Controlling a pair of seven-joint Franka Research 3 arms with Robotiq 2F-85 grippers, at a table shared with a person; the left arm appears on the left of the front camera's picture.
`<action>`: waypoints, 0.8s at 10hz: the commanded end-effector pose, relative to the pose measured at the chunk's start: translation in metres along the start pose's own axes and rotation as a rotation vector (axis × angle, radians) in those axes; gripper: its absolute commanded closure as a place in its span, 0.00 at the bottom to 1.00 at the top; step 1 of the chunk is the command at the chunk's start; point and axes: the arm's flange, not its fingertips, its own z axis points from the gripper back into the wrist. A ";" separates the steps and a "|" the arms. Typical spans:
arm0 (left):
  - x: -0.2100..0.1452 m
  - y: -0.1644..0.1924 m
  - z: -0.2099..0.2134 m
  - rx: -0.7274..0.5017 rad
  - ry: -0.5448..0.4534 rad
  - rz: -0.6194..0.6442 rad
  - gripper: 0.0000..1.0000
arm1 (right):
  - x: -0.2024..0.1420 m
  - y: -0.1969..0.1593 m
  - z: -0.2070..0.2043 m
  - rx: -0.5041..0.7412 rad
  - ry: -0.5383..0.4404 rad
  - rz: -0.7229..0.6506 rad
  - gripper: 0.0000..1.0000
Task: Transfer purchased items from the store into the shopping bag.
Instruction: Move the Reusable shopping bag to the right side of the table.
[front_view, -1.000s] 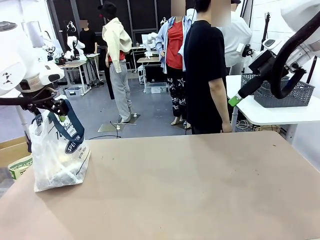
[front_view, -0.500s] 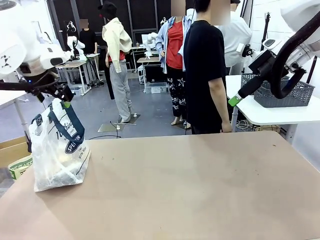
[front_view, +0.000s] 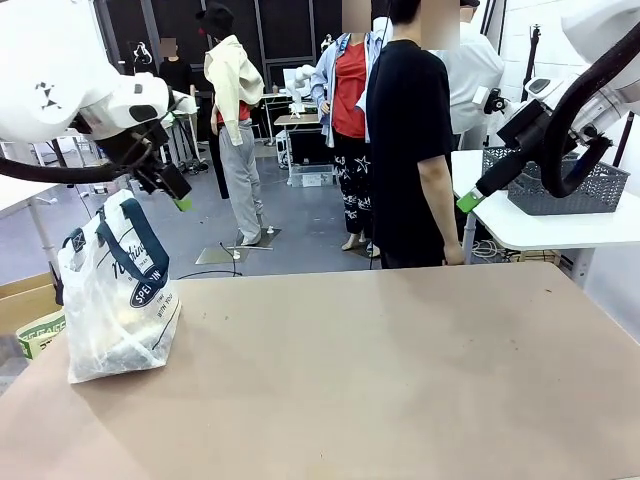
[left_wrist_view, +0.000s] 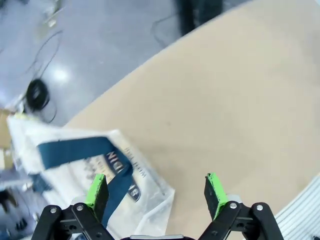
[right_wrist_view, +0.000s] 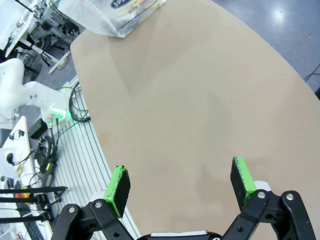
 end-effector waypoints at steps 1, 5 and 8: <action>0.003 0.012 -0.009 -0.124 -0.044 -0.132 0.00 | 0.003 0.001 0.001 -0.001 -0.001 -0.020 0.00; 0.007 0.008 -0.024 -0.309 -0.127 -0.265 0.00 | 0.003 0.001 0.001 -0.001 -0.001 -0.020 0.00; 0.008 -0.002 -0.026 -0.286 -0.137 -0.258 0.00 | 0.003 0.001 0.001 -0.001 -0.001 -0.020 0.00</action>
